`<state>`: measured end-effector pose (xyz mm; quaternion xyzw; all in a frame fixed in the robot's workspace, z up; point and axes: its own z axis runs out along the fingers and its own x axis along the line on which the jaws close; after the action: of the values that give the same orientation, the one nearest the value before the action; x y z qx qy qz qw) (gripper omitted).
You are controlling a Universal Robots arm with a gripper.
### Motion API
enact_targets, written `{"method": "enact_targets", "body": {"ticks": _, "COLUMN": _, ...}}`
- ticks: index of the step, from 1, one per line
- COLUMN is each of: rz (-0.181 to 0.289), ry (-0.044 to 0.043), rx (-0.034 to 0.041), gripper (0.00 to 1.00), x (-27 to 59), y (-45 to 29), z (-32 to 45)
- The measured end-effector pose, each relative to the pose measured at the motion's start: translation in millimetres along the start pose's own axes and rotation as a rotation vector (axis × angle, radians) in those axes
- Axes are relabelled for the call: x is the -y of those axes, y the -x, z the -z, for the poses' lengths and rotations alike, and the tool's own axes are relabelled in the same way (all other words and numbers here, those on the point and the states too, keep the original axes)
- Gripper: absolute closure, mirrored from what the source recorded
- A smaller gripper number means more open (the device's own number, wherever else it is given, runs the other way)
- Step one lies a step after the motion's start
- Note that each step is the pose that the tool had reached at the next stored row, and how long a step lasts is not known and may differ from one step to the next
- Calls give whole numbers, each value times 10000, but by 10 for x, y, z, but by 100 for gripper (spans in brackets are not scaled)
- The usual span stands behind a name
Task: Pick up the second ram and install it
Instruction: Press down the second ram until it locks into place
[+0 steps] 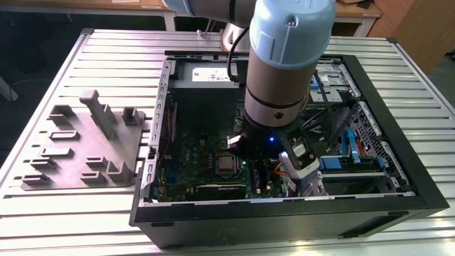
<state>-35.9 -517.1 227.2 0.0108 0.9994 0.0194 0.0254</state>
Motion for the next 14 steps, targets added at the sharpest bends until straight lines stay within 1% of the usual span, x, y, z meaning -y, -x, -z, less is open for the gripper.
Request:
{"method": "enact_targets", "body": {"ticks": 4, "rz": 0, "ry": 1, "rx": 1, "gripper": 90, "x": 1, "y": -1, "z": -19}}
{"method": "enact_targets", "body": {"ticks": 7, "rz": 0, "ry": 0, "rx": 0, "gripper": 90, "x": 2, "y": -3, "z": -59}}
{"method": "enact_targets", "body": {"ticks": 11, "rz": 0, "ry": -3, "rx": -1, "gripper": 90, "x": 3, "y": -3, "z": -62}}
{"method": "enact_targets", "body": {"ticks": 14, "rz": 0, "ry": -11, "rx": -3, "gripper": 90, "x": 5, "y": -5, "z": -86}}
